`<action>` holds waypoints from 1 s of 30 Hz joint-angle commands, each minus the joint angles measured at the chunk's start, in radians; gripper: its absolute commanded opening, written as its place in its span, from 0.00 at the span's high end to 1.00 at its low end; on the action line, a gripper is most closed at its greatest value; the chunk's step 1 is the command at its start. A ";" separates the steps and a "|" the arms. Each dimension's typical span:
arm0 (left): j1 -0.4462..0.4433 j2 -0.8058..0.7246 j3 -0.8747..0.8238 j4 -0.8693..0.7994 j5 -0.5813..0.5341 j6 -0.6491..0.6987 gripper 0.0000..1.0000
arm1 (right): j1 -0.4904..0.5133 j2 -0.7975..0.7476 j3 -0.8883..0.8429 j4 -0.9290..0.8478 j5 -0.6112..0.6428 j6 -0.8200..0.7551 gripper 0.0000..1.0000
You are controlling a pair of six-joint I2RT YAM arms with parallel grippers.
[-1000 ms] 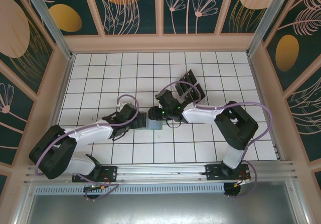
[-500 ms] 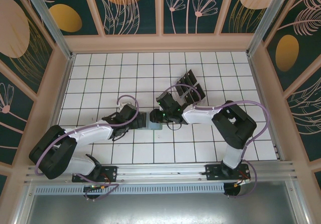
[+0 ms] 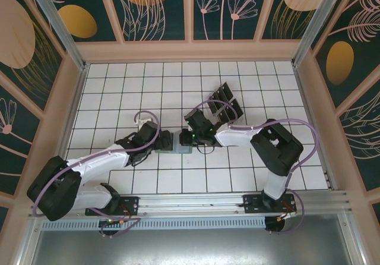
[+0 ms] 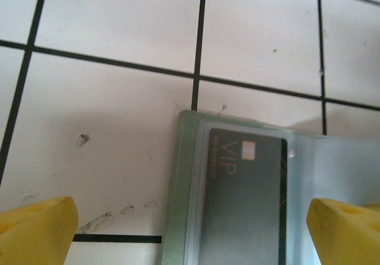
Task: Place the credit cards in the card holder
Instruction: Flip over the card slot in the card holder.
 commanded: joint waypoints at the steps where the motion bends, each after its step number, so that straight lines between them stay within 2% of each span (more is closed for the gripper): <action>1: -0.007 -0.041 -0.015 -0.008 -0.030 -0.028 0.01 | 0.016 -0.021 0.060 -0.022 -0.019 0.019 0.89; 4: -0.007 -0.071 -0.018 -0.014 -0.034 -0.039 0.01 | 0.032 -0.003 0.102 -0.037 -0.020 0.028 0.74; 9: -0.006 -0.131 -0.026 -0.022 -0.043 -0.062 0.01 | 0.061 0.048 0.195 -0.076 -0.015 0.029 0.64; 21: -0.007 -0.257 -0.031 -0.092 -0.097 -0.092 0.01 | 0.077 0.259 0.402 -0.125 -0.060 0.012 0.62; 26: -0.007 -0.281 -0.033 -0.120 -0.110 -0.100 0.01 | 0.076 0.249 0.410 -0.131 -0.064 0.003 0.62; 30: -0.006 -0.283 -0.034 -0.135 -0.123 -0.104 0.01 | 0.069 0.174 0.378 -0.124 -0.044 -0.004 0.62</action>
